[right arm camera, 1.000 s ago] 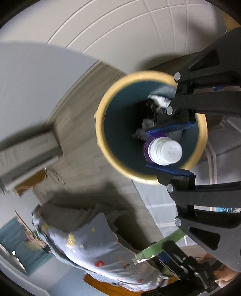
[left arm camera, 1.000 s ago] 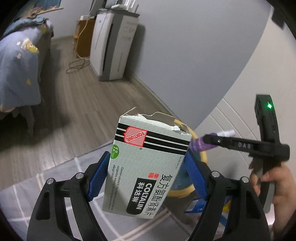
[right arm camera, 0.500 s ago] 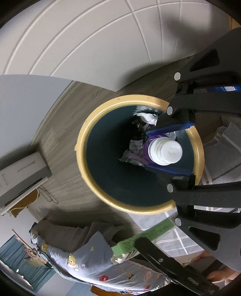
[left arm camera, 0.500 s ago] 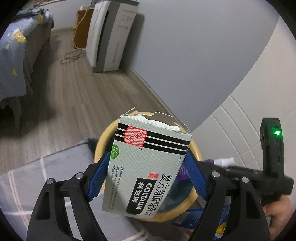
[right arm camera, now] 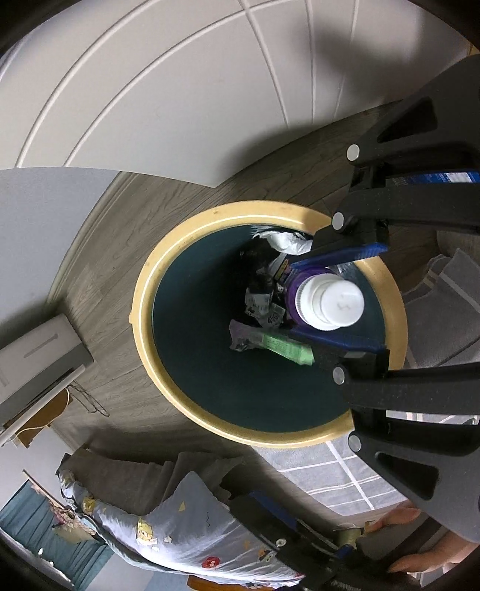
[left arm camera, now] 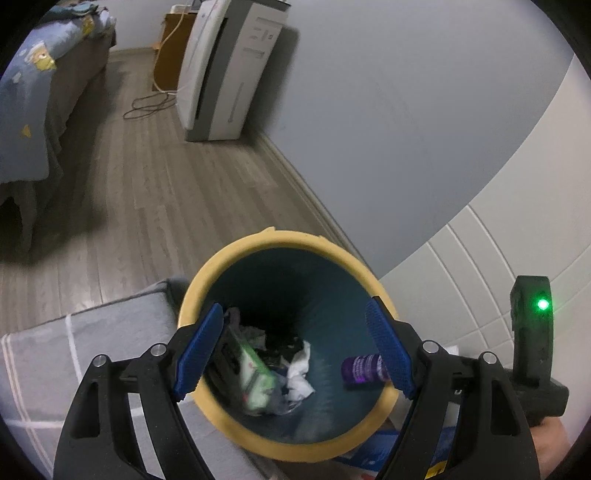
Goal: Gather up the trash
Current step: 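Open both grippers over the bin to drop the box and bottle, then withdraw both open grippers from the bin back over the ottoman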
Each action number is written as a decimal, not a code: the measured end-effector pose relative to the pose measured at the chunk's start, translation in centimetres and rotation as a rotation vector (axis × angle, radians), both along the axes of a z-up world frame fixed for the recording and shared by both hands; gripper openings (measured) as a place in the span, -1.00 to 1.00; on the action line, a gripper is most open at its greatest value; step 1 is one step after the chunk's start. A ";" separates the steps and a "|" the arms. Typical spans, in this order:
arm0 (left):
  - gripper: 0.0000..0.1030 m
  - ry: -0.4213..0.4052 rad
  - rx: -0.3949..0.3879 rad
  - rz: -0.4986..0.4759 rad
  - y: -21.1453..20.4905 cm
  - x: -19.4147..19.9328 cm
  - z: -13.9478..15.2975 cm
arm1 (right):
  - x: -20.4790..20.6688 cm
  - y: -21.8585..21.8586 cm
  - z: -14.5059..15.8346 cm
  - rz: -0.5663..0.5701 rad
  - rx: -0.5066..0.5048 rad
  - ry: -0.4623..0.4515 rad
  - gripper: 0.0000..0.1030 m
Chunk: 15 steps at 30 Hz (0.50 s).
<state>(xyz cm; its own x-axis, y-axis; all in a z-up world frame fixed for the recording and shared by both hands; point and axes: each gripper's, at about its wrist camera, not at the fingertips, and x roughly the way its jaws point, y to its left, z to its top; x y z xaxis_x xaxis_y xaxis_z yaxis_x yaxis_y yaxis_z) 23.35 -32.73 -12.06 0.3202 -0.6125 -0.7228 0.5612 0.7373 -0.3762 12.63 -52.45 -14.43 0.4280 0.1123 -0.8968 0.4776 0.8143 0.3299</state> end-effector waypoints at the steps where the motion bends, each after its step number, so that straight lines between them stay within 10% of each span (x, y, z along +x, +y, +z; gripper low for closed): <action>1: 0.56 0.000 -0.001 0.005 0.3 0.1 0.0 | 0.1 0.2 0.2 0.007 -0.002 -0.010 -0.37; 15: 0.65 -0.098 0.128 0.060 5.4 0.2 1.6 | 1.4 3.2 2.2 0.066 -0.108 -0.034 0.31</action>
